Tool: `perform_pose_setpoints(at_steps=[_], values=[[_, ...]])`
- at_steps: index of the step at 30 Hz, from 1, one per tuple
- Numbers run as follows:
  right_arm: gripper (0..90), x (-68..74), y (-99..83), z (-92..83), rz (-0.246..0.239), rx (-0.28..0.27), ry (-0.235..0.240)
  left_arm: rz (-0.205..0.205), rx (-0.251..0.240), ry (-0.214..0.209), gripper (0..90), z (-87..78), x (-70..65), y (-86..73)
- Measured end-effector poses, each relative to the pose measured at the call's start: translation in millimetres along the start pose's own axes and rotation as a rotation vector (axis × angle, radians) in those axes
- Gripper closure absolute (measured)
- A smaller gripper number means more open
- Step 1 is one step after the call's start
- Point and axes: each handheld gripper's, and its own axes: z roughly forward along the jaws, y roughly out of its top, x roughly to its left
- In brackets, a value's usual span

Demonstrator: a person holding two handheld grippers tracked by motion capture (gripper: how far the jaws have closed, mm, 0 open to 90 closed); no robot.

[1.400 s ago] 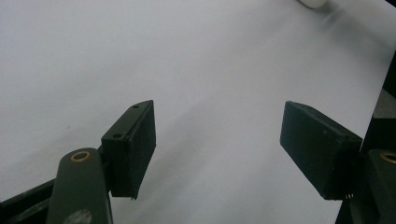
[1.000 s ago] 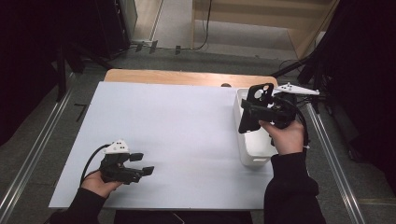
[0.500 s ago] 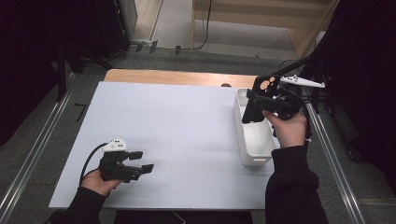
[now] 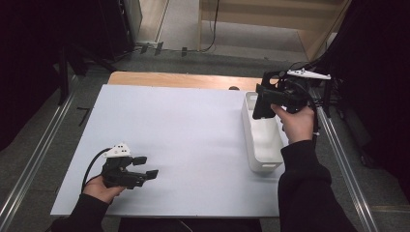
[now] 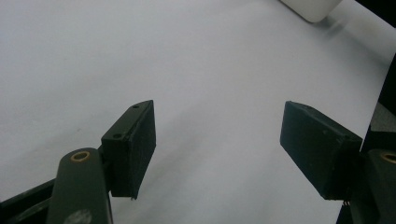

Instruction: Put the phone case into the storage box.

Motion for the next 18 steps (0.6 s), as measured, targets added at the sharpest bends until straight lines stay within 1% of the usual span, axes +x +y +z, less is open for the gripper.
perform_pose_setpoints(at_steps=[7, 9, 11, 13, 18], values=[[12.0, -7.1, 4.3, 10.0, 0.010, -0.003, -0.021, 0.001, 0.000, 0.004, 26.7, 0.0, 0.0, -0.3], [12.0, -8.8, 4.2, 13.2, -0.003, -0.019, -0.033, 0.008, 0.010, 0.011, 26.7, 0.7, -0.1, -0.4], [12.0, -10.5, 3.8, 17.5, -0.014, -0.023, -0.058, 0.015, 0.014, 0.011, 26.7, 1.6, 0.0, -0.4], [12.0, -12.4, 3.9, 21.9, -0.003, -0.022, -0.061, 0.012, 0.011, 0.012, 26.7, 1.8, -0.8, -0.1], [12.0, -15.8, 7.4, 32.3, -0.002, -0.016, -0.078, 0.011, 0.010, 0.011, 26.7, 2.0, -0.9, 0.2]])
